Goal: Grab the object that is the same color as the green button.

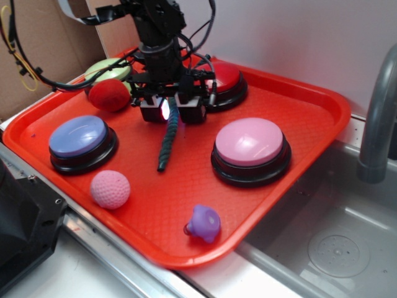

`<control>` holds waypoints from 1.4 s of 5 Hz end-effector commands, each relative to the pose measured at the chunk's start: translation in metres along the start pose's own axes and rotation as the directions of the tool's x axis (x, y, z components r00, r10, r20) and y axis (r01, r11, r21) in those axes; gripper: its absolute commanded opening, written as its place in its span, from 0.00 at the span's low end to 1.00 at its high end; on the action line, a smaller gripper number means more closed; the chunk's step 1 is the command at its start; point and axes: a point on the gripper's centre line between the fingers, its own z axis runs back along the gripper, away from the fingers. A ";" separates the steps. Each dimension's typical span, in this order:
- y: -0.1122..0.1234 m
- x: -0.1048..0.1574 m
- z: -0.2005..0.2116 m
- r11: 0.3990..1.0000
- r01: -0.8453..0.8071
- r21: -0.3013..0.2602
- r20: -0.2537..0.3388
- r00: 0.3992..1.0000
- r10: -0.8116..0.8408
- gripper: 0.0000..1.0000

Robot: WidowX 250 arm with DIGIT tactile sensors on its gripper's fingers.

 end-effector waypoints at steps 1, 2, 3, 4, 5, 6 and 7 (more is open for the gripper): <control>0.001 0.001 0.041 0.990 0.133 -0.038 -0.005 0.991 -0.133 0.00; -0.002 -0.005 0.081 0.975 0.223 0.005 0.024 0.974 -0.223 0.00; -0.002 -0.013 0.131 0.928 0.373 0.006 0.047 0.927 -0.373 0.00; 0.006 -0.021 0.167 0.920 0.391 0.032 0.079 0.916 -0.393 0.00; 0.008 -0.019 0.181 0.889 0.455 0.055 0.042 0.888 -0.457 0.00; 0.006 -0.025 0.194 0.883 0.429 0.193 0.116 0.883 -0.454 0.00; 0.005 -0.027 0.193 0.884 0.445 0.143 0.090 0.884 -0.459 0.00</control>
